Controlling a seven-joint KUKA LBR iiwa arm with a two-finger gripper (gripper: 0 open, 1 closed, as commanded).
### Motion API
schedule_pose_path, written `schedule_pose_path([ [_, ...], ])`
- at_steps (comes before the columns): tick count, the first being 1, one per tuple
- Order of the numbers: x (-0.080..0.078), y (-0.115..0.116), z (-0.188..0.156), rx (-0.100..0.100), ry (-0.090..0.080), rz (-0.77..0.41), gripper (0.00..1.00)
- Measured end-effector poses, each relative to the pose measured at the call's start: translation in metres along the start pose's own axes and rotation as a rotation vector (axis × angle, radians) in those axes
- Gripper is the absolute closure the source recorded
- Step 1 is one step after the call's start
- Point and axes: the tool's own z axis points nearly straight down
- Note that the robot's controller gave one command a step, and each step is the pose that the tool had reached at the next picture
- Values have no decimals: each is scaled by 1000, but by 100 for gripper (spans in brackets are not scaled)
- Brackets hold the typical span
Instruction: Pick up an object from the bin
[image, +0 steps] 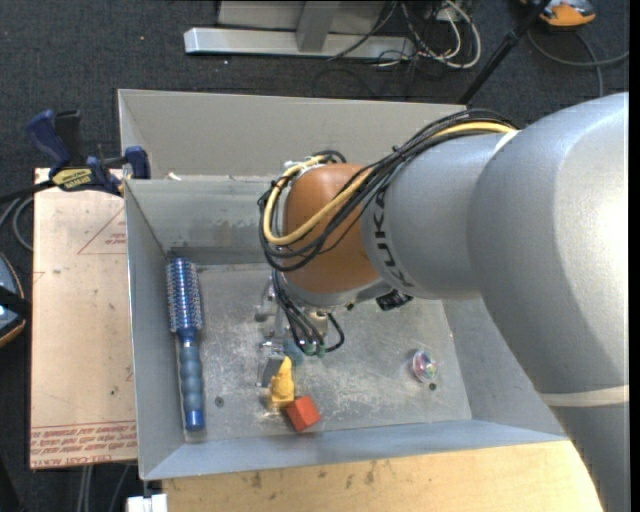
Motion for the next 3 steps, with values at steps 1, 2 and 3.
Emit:
schedule_pose_path([
  [1, 10, -50, 1, 0, 1, 35, 0],
  [2, 8, -58, 25, -10, -11, -69, 0],
  [3, 7, -74, 24, -14, -14, 8, 0],
])
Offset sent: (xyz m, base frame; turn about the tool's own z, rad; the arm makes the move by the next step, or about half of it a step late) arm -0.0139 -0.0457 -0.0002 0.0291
